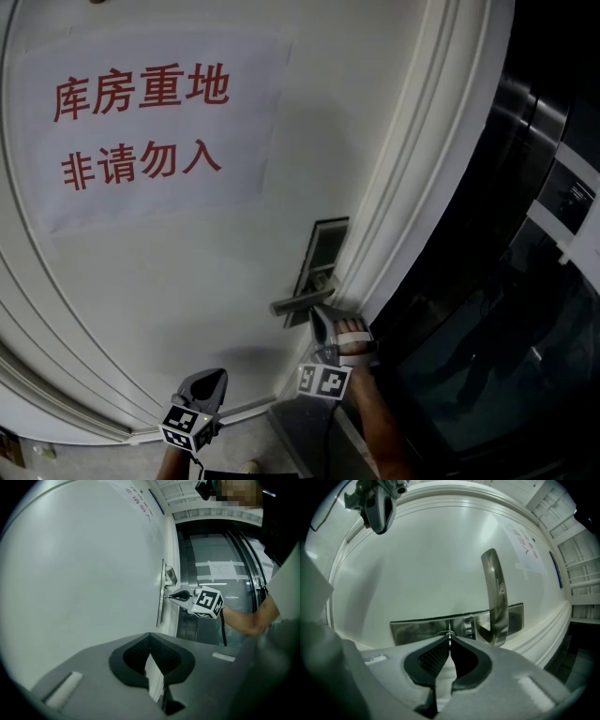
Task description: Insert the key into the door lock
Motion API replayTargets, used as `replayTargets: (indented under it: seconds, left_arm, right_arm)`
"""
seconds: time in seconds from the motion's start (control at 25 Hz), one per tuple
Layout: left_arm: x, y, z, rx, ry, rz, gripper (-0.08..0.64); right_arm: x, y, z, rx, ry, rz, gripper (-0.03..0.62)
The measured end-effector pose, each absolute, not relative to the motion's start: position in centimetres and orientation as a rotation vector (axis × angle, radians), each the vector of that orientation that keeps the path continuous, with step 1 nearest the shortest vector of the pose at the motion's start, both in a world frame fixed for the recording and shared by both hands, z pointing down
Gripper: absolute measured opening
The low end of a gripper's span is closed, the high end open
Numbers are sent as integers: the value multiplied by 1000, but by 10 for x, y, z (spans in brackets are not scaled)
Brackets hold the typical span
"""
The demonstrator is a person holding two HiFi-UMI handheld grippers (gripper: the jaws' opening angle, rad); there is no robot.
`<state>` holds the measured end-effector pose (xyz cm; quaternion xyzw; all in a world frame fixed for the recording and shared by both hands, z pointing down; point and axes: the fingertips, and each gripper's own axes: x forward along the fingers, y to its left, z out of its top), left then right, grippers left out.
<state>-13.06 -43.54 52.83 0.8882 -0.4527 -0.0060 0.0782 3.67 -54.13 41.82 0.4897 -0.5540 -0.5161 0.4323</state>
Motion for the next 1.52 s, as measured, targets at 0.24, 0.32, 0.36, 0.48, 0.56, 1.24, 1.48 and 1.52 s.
replayTargets:
  seconds: [0.24,0.32,0.36,0.48,0.56,1.24,1.48,1.52]
  left_arm:
    - [-132,-433,528,2652,-1372,-21,3]
    - [-131,-431,527,2650,-1376,-23,3]
    - [-131,-430,527,2649,-1378,-24,3]
    - [-130,-425,526,2644,-1382,-29,3]
    - [-129,-421,526,2644,-1384,-29,3]
    - [-118,-378,516,2664,-1393,-32,3]
    - [-105,-354,509,2694,-1378,-35,3]
    - [-103,-349,507,2698,-1378,-37,3]
  right_arm:
    - [36,-542,419,1238,-1407,-1297,15]
    - [37,-542,419,1246,-1424,-1285,15]
    - [38,-542,420,1250,-1433,-1275,18]
    - [41,-543,421,1255,-1460,-1242,45]
    - [42,-541,423,1254,-1482,-1229,84]
    - [54,-481,400,1405,-1680,-1151,93]
    - [63,-438,388,1540,-1956,-1008,2]
    - [65,-431,386,1567,-1997,-981,2]
